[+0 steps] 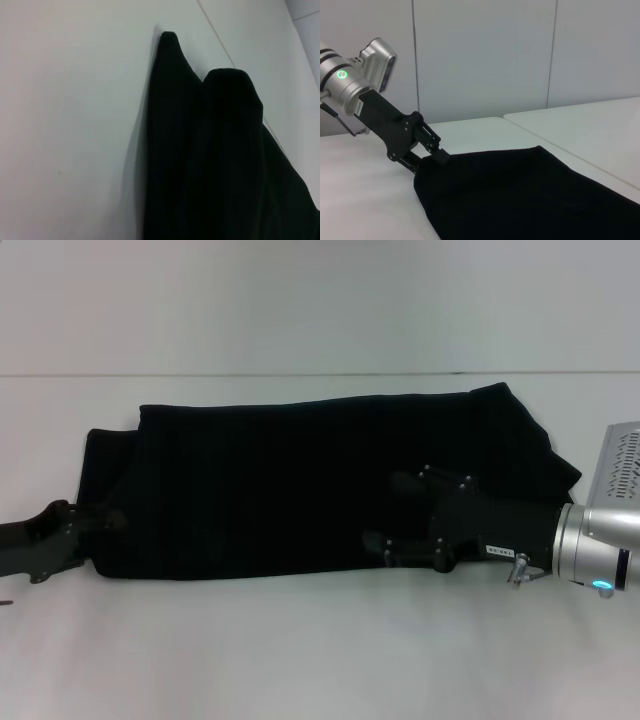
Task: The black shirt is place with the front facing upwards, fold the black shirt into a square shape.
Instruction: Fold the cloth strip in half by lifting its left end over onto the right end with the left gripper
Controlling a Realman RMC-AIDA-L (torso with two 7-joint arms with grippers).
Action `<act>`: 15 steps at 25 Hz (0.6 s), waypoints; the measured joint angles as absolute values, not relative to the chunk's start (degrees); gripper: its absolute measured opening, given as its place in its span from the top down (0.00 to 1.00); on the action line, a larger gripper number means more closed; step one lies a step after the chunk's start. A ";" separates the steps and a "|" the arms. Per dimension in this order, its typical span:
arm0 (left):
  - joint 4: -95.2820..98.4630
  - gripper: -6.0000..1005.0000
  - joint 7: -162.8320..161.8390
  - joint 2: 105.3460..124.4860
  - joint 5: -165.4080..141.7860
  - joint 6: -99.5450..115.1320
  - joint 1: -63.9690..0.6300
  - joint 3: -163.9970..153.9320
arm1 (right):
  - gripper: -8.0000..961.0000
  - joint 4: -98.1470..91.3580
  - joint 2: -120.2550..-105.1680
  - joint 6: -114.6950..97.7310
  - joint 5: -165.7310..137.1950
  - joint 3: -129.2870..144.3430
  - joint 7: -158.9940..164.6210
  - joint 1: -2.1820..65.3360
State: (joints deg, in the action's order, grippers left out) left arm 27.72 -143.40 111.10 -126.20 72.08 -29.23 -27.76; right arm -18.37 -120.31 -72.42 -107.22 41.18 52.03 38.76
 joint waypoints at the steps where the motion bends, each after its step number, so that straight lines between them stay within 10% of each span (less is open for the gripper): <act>1: 27.74 0.37 -143.47 111.10 -126.20 71.99 -29.25 -27.76 | 0.03 -18.37 -120.31 -72.42 -107.22 41.23 52.03 38.76; 15: 27.86 0.93 -142.65 110.98 -126.21 72.20 -29.27 -27.71 | 0.03 -17.67 -120.31 -72.42 -107.23 41.57 52.03 39.11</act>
